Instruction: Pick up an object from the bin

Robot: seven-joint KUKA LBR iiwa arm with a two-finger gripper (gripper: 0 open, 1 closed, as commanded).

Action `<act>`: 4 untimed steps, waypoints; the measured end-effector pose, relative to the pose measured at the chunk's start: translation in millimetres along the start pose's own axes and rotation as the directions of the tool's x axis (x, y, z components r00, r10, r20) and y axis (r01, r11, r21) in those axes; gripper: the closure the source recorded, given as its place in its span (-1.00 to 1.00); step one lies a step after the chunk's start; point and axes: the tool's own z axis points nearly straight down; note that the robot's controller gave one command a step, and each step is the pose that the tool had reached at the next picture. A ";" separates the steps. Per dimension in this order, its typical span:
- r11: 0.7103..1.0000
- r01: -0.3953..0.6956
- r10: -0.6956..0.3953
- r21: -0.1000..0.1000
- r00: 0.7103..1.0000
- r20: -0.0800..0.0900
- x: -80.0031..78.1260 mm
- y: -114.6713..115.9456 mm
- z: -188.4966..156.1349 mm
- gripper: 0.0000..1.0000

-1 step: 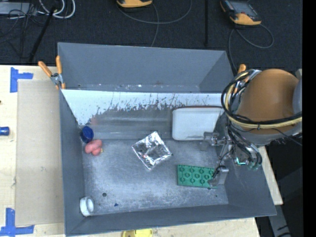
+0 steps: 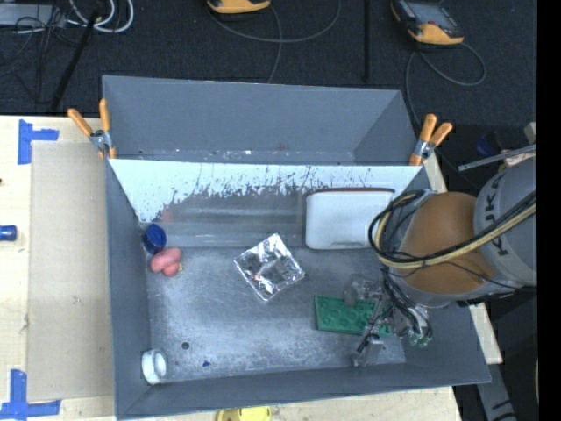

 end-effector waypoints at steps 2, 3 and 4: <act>0.962 -0.271 0.271 -0.001 0.962 0.003 10.4 4.5 -37.1 -1.00; 0.944 -0.330 0.330 -0.001 0.944 0.003 6.5 4.3 -2.5 -1.00; 0.945 -0.326 0.326 -0.001 0.945 0.003 6.1 4.7 -2.4 -1.00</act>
Offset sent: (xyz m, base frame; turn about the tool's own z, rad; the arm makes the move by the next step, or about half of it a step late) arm -0.0110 0.0217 0.0341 0.0639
